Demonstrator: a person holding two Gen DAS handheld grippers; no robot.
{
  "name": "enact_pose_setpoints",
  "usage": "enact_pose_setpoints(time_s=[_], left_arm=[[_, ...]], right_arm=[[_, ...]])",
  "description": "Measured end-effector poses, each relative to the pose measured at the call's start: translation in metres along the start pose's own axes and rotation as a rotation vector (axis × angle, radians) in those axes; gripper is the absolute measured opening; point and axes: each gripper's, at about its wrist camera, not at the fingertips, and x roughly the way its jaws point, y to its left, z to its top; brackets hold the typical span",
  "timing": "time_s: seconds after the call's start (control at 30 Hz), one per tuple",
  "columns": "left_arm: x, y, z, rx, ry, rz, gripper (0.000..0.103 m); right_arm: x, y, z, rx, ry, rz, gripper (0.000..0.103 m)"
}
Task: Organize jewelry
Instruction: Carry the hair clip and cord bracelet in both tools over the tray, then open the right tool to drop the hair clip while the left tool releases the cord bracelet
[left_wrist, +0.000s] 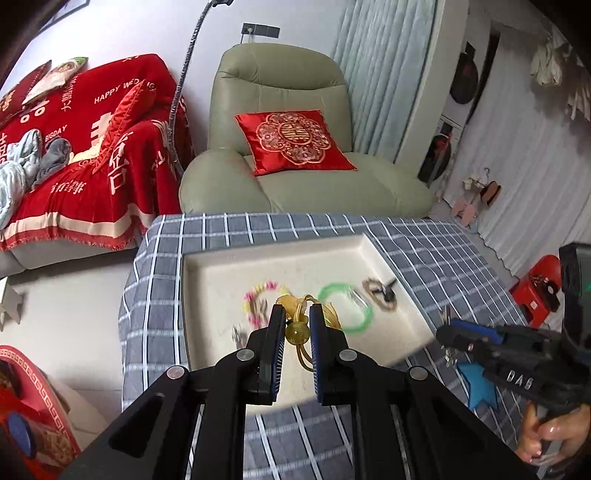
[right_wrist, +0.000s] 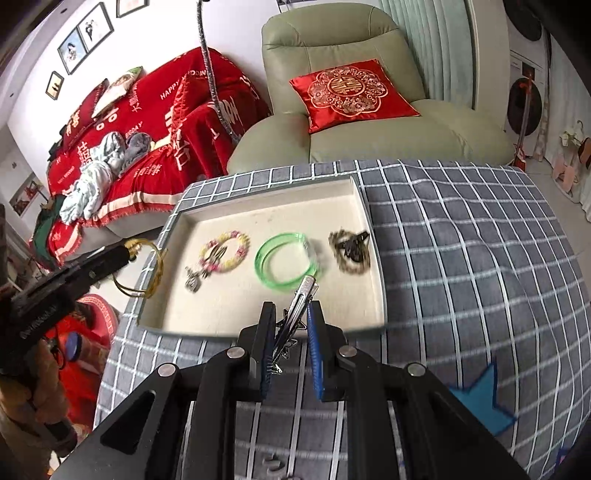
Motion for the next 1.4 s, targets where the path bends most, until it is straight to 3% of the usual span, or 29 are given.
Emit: enact_pose_setpoints(time_s=[0.17,0.47,0.73,1.1,1.17,1.23,1.4], left_arm=[[0.035,0.002,0.010,-0.040,0.041,-0.018,0.029],[0.093,0.000,-0.018,-0.020,0.146,0.022,0.029],[0.112,0.003,-0.031,0.012,0.179,0.090,0.029],[0.123,-0.012,-0.043,0.132,0.187,0.193,0.030],[0.123,-0.014,-0.044,0.141,0.186,0.201,0.030],[0.122,-0.015,-0.045,0.144,0.182,0.206,0.030],[0.120,-0.013,-0.046,0.139,0.175,0.232,0.030]], right_arm=[[0.030,-0.003,0.019,-0.014,0.029,-0.025,0.019],[0.080,-0.018,0.022,-0.009,0.103,-0.067,0.019],[0.105,-0.028,0.020,-0.001,0.135,-0.086,0.019],[0.116,-0.026,0.015,-0.020,0.134,-0.104,0.020],[0.116,-0.026,0.016,-0.015,0.133,-0.098,0.025],[0.115,-0.026,0.015,-0.001,0.132,-0.093,0.049],[0.102,-0.029,0.018,0.031,0.095,-0.049,0.054]])
